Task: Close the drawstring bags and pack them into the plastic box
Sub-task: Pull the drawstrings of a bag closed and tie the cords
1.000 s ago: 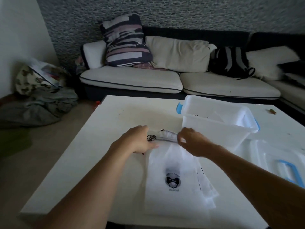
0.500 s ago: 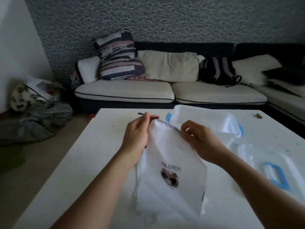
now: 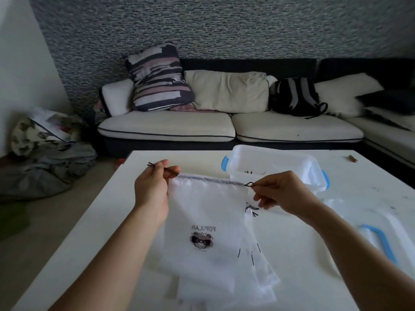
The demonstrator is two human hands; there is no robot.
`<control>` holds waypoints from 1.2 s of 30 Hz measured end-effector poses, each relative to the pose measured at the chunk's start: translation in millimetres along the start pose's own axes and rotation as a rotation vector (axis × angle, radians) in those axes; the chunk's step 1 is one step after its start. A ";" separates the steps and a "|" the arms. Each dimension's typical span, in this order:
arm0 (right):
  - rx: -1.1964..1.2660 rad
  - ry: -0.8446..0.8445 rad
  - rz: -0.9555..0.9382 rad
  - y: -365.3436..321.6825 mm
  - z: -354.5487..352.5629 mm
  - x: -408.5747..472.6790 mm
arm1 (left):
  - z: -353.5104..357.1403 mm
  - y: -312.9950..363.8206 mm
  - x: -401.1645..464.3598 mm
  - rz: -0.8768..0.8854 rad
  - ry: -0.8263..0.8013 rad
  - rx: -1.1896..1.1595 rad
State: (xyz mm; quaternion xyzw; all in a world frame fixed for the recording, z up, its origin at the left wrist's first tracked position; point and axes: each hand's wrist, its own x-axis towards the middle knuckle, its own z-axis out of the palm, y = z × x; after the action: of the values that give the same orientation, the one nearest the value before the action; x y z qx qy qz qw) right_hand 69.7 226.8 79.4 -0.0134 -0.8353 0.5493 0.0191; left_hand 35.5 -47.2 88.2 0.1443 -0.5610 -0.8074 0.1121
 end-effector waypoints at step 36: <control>0.534 -0.211 -0.263 -65.7 22.5 -25.1 | 33.0 -0.9 -54.6 0.153 -0.608 0.158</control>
State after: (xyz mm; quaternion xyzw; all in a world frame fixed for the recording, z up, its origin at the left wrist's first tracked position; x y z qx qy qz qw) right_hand 93.6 179.0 130.3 0.1573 -0.6533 0.7405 0.0063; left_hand 74.6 0.7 104.1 -0.1379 -0.6388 -0.7568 -0.0119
